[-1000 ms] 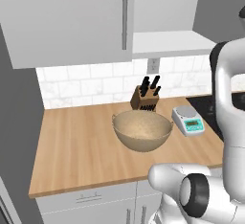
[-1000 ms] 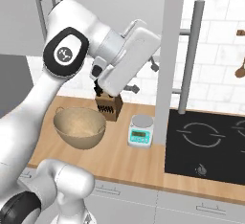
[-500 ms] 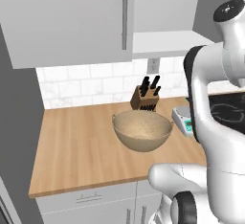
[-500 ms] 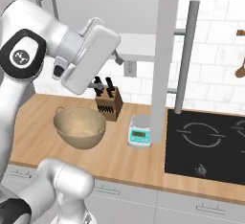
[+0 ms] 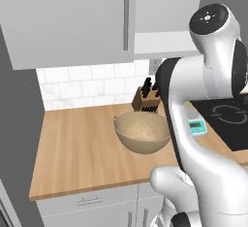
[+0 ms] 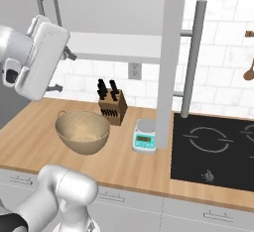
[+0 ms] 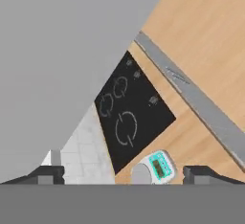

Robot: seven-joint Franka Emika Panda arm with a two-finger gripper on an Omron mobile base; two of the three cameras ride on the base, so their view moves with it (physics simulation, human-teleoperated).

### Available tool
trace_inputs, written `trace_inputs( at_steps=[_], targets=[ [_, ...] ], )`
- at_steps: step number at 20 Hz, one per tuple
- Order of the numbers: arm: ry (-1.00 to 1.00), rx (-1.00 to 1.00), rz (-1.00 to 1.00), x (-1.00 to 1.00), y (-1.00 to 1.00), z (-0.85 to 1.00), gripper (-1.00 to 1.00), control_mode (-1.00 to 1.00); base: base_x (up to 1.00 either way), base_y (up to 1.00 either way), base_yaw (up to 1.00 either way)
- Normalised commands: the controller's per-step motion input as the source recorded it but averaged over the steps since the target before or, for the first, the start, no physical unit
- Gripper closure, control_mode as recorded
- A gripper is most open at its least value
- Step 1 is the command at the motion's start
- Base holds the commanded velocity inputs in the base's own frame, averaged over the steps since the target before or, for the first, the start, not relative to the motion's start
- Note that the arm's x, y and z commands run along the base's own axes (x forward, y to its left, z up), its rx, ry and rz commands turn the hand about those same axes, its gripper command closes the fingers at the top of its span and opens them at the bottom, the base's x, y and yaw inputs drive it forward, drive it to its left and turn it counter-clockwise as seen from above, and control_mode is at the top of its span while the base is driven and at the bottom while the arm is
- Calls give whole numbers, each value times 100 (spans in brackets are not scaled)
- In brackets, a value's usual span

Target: Open the cabinet, pick up the bread from the cabinet and place it in the basket. Then move the basket to the dining counter.

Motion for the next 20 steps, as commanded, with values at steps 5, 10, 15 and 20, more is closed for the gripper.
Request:
trace_inputs(
  at_steps=[5, 10, 15, 20],
  targets=[
    [23, -15, 68, -28, 84, 1, -100, -100, 0, 0, 0],
    [20, -12, 70, -2, 63, 0, -100, -100, 0, 0, 0],
    [18, -6, 64, 20, 39, 6, -100, -100, 0, 0, 0],
    [17, -12, 43, 81, 31, 3, -100, -100, 0, 0, 0]
  ],
)
